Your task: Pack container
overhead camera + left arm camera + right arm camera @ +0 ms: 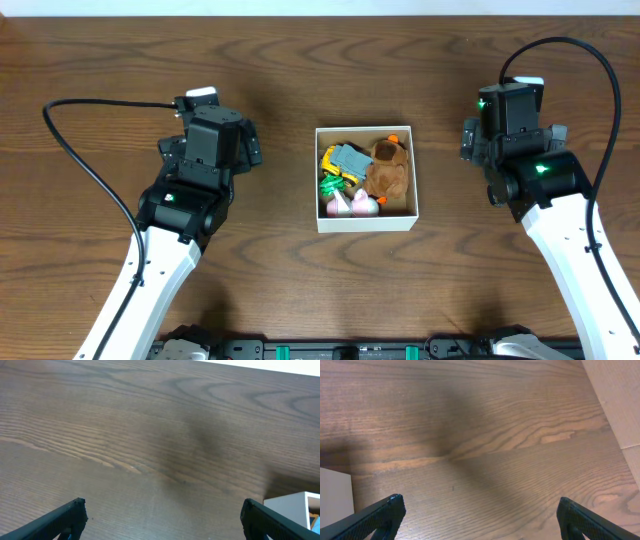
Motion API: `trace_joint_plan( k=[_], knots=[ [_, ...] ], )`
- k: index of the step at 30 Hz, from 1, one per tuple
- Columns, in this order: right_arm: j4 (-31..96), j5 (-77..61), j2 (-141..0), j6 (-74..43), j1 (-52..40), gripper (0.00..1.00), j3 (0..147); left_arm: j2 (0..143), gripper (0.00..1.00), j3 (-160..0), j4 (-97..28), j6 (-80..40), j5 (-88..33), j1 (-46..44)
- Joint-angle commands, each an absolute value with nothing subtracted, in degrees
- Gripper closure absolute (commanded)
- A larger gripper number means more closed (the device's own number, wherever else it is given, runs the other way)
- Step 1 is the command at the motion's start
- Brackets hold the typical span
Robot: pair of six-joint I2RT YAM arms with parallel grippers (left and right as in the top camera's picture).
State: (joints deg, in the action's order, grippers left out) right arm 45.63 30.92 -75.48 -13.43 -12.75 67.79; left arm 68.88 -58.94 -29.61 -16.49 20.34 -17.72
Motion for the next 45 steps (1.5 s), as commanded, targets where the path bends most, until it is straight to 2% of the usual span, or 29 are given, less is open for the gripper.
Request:
trace_joint_plan(
  k=[1, 20, 36, 45],
  knots=[
    [45.71, 31.92, -74.89, -14.15, -12.38, 0.01, 68.14, 68.47, 0.02, -59.37, -29.76, -16.19, 21.3, -17.54],
    [45.76, 31.9, -71.59, -14.15, -12.4, 0.01, 68.14, 68.47, 0.02, -59.37, -29.76, -16.19, 21.3, -17.54],
    [45.93, 31.92, -41.67, -14.13, -12.38, 0.01, 68.14, 68.47, 0.02, -59.37, -29.76, -16.19, 21.3, -17.54],
    [54.28, 31.2, -26.5, -14.17, -12.38, 0.01, 68.14, 68.47, 0.02, -59.37, -29.76, -16.19, 21.3, -17.54]
  ],
)
